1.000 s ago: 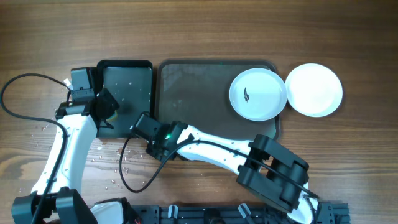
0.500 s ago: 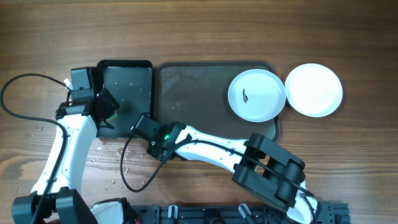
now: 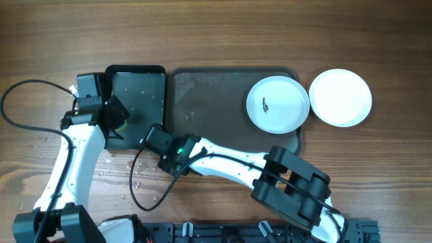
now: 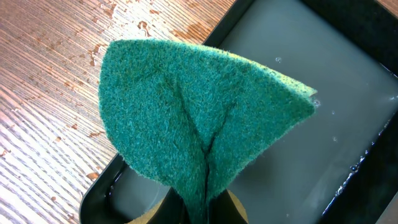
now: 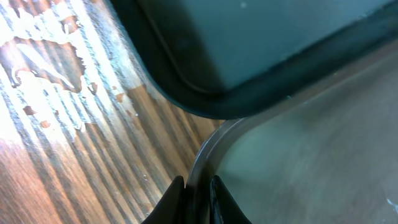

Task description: Clean dirty plates on tray and stack at the side

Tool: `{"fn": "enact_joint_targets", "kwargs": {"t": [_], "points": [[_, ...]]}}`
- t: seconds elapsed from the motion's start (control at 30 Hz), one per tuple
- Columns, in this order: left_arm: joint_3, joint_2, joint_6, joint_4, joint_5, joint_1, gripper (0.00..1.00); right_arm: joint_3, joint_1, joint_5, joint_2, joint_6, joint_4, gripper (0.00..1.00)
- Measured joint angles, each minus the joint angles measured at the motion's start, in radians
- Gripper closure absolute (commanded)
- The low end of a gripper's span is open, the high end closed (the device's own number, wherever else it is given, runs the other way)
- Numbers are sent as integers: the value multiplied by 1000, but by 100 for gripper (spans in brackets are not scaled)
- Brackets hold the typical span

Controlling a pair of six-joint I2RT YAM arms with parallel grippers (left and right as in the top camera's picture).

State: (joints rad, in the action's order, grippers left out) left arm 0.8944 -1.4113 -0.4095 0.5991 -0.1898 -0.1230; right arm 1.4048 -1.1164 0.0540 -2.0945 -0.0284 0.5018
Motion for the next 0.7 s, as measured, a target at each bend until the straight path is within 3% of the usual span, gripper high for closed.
{"fn": "enact_joint_targets", "kwargs": {"t": [0.17,0.23,0.27,0.5,0.7], "points": [[0,0,0,0,0,0,96,0,-13,0,-1,0,-14,91],[0,0,0,0,0,0,96,0,-13,0,-1,0,-14,75],[0,0,0,0,0,0,96,0,-13,-2,-1,3,-15,72],[0,0,0,0,0,0,96,0,-6,-27,29,0,-12,64],[0,0,0,0,3,0,96,26,240,0,332,-84,140,64]]}}
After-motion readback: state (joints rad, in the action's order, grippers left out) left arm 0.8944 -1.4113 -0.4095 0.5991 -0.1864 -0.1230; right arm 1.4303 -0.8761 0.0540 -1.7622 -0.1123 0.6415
